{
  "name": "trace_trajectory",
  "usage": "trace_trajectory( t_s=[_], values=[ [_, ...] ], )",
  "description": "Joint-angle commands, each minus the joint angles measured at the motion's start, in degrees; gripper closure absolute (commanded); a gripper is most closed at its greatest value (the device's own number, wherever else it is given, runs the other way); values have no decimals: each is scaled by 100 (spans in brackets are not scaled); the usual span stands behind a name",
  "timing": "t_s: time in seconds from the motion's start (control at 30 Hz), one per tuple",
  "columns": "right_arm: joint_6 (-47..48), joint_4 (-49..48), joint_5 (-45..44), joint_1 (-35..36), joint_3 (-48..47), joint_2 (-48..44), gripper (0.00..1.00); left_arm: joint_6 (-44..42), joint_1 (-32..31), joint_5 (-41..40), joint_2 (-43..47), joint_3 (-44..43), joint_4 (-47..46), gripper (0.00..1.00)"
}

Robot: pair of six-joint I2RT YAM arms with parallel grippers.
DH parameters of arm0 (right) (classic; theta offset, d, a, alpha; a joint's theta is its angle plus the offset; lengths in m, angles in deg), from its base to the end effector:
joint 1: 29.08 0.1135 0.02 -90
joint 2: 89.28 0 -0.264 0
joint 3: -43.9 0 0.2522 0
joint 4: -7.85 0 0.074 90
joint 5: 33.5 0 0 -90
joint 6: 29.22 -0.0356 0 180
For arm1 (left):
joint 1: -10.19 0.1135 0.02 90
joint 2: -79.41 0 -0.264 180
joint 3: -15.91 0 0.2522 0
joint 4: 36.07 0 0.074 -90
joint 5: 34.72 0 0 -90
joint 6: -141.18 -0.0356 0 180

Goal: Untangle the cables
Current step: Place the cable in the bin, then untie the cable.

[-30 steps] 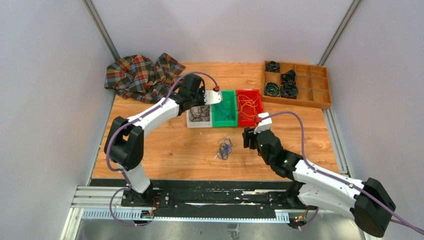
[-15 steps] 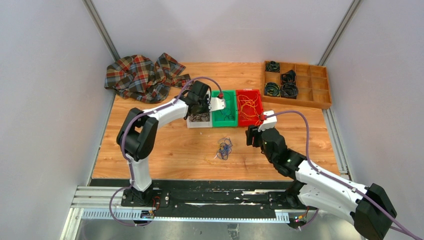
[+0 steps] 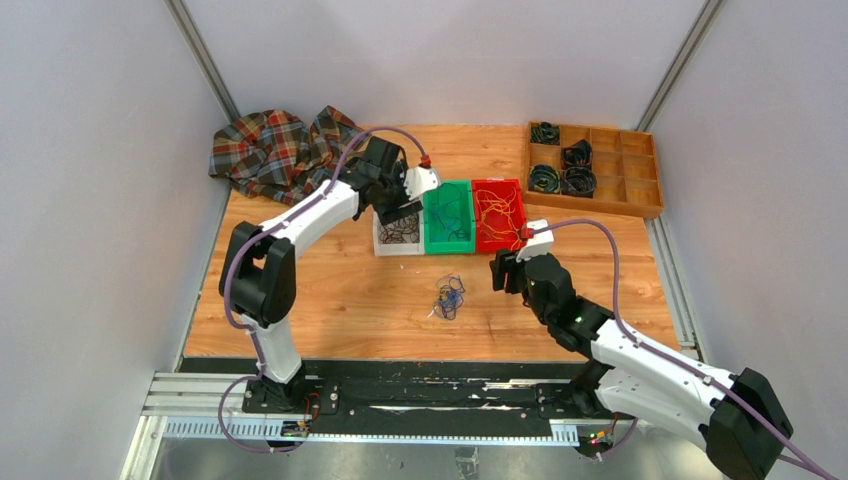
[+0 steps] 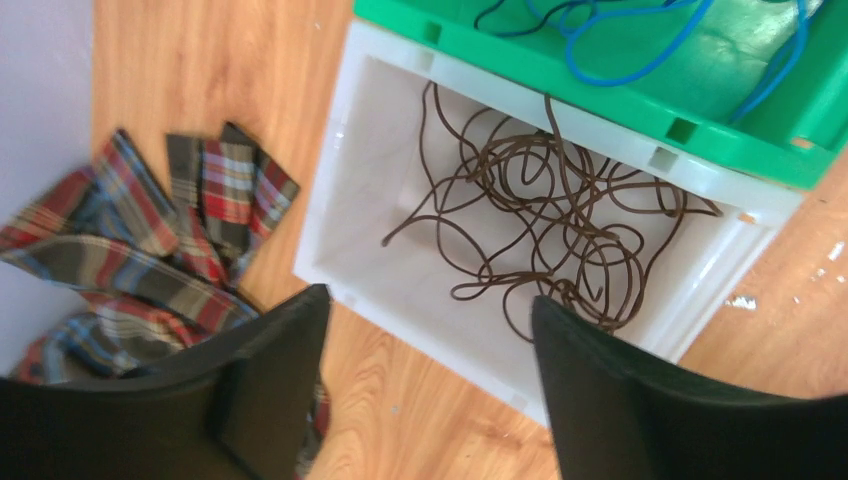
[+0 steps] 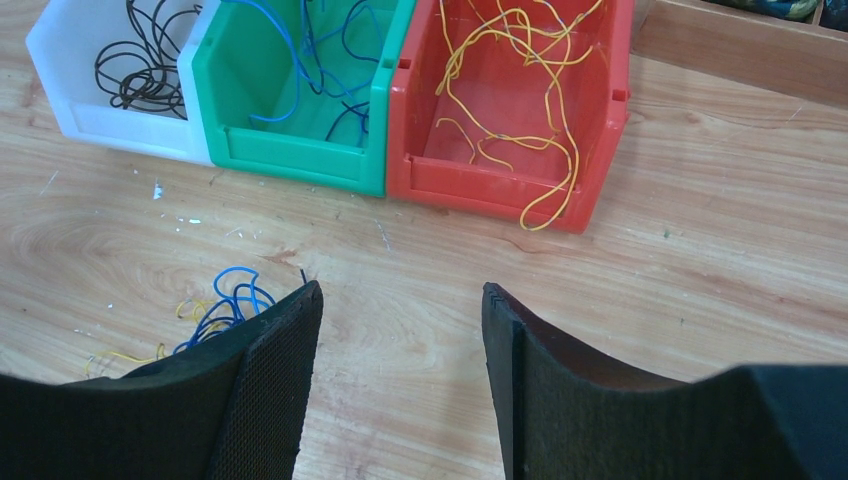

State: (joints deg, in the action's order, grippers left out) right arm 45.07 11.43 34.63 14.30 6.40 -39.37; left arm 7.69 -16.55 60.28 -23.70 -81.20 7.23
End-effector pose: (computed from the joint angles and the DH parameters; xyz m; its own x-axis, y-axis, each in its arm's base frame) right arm 0.1539 0.1272 0.2318 -0.2949 0.0671 -0.9532 -0.3088 0.9373 0.1615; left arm 0.3577 -0.1837 0.2613 -0.1478 0.8422 -0.5186 0.8280 0.3921 0.4009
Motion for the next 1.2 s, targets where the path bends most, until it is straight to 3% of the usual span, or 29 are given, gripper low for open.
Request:
trace_trajectory(
  t_s=[0.0,0.17,0.5,0.63,0.9,1.17],
  values=[
    [-15,133,120,-88,-330,80,40,220,10,445,414,-472,689,15],
    [-60,187,435,-87,-430,195,38,467,10,893,785,-629,1244,2],
    [-447,56,1857,-78,-654,1362,36,1146,11,2268,1745,487,1506,2],
    [-568,48,2004,-77,-689,1699,37,604,-119,2897,1951,1173,1672,2],
    [-732,1092,1781,-100,-651,948,37,-921,-1346,2327,1850,2047,1881,1],
    [-832,2227,1869,-107,-712,-17,34,-1094,-1857,2005,1353,2142,1469,7]
  ],
)
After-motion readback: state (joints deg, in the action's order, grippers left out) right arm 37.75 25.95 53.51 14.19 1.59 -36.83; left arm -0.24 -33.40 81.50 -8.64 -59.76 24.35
